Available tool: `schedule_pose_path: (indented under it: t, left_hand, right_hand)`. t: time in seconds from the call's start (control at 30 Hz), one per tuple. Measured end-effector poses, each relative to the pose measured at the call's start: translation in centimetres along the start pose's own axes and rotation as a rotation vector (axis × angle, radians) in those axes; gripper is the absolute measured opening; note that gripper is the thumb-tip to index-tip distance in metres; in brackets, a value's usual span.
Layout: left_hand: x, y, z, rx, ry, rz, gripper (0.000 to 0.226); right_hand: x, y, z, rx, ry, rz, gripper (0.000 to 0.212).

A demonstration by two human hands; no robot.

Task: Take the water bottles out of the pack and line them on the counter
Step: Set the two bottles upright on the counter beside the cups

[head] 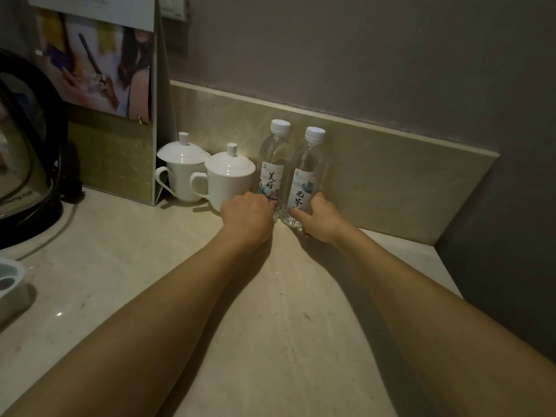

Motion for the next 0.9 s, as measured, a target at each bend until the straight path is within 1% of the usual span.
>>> schedule_pose_path:
  t: [0.17, 0.37, 0.57, 0.9]
  left_hand:
    - [-0.39, -0.29, -0.37, -0.023, 0.009, 0.023, 0.047]
    - [-0.60, -0.63, -0.48, -0.016, 0.015, 0.046, 0.046]
    - [-0.60, -0.42, -0.47, 0.014, 0.015, 0.059, 0.047]
    - [-0.54, -0.59, -0.19, 0.026, 0.021, 0.146, 0.045]
  right_hand:
    - [0.31, 0.03, -0.06, 0.001, 0.002, -0.008, 0.055]
    - [0.16, -0.27, -0.11, -0.009, 0.019, 0.004, 0.052]
    - [0.10, -0.51, -0.07, -0.023, -0.018, -0.029, 0.056]
    - [0.49, -0.42, -0.33, -0.020, -0.038, -0.049, 0.055]
Point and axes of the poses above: each hand's wrist, its own z-axis away from the middle knuckle, its own y-axis out of the back of the hand, x = y × z, the point moved 10 cm from there along -z, towards the middle knuckle, and after that the axes turned 14 degrees about -z, right-handed, at the moved point
